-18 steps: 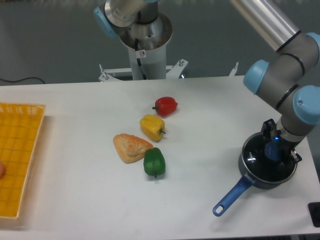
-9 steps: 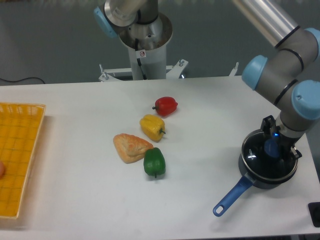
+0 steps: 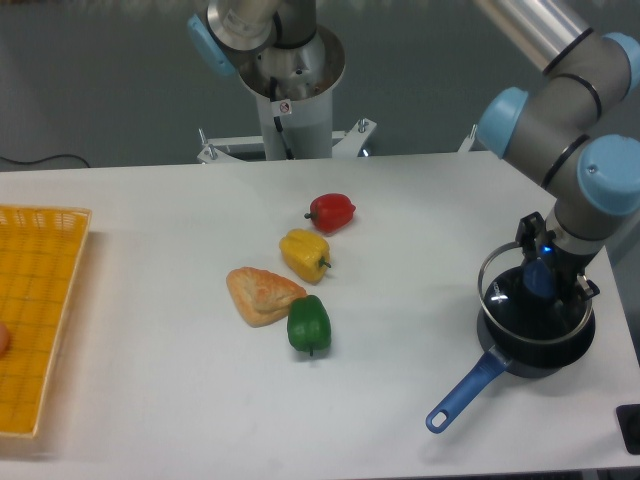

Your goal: Open the lid

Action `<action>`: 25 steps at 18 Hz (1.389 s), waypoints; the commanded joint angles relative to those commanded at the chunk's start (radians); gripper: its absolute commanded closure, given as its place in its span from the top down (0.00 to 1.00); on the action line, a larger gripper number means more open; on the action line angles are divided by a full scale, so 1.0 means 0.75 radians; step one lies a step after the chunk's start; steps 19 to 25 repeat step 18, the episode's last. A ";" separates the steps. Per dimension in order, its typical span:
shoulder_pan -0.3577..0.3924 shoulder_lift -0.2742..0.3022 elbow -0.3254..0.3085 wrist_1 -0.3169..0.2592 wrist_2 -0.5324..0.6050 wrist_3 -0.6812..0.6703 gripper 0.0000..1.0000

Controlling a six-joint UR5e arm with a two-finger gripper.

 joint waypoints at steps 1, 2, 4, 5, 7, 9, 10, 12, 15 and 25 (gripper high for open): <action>-0.002 0.012 -0.010 0.000 0.000 -0.002 0.60; -0.004 0.022 -0.025 0.000 0.000 -0.002 0.60; -0.012 0.043 -0.041 -0.002 0.000 -0.018 0.60; -0.016 0.051 -0.051 -0.002 0.000 -0.027 0.60; -0.041 0.061 -0.065 -0.002 0.000 -0.049 0.60; -0.061 0.084 -0.092 -0.004 0.000 -0.088 0.60; -0.084 0.088 -0.100 -0.004 0.000 -0.108 0.60; -0.098 0.102 -0.113 -0.006 0.000 -0.145 0.60; -0.125 0.106 -0.117 -0.006 0.000 -0.174 0.60; -0.127 0.104 -0.117 -0.006 0.000 -0.176 0.60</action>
